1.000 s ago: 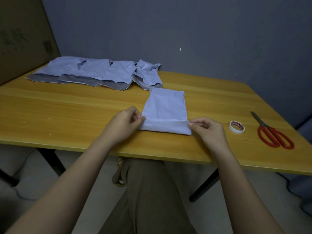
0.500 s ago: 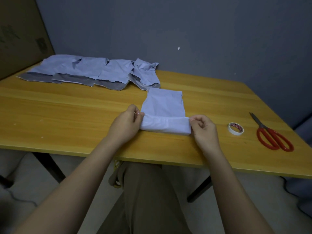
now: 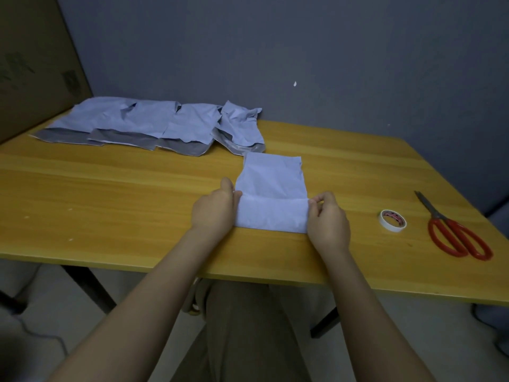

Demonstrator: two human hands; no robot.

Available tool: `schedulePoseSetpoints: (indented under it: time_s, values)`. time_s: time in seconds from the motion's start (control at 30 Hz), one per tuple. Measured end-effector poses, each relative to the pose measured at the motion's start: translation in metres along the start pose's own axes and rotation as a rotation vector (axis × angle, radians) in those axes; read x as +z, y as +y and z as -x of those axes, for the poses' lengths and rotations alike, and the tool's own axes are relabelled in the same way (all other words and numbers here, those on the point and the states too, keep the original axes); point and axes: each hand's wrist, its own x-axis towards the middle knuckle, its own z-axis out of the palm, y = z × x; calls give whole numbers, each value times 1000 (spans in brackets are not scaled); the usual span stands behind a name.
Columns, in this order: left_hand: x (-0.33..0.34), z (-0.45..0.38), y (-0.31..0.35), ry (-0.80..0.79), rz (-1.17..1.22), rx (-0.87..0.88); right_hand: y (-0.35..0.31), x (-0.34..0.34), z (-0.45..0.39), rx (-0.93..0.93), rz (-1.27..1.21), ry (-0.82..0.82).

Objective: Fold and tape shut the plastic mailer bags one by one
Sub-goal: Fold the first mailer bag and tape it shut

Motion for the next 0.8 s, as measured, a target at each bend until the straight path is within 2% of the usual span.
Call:
schedulePoseSetpoints:
  time_s: [0.33,0.8]
  values:
    - [5,-1,3,-23,-204,24,-6,7,-2,-13,339,-49]
    - [6,-3,1,-34,-192,15,-10,5,-1,34,368,-45]
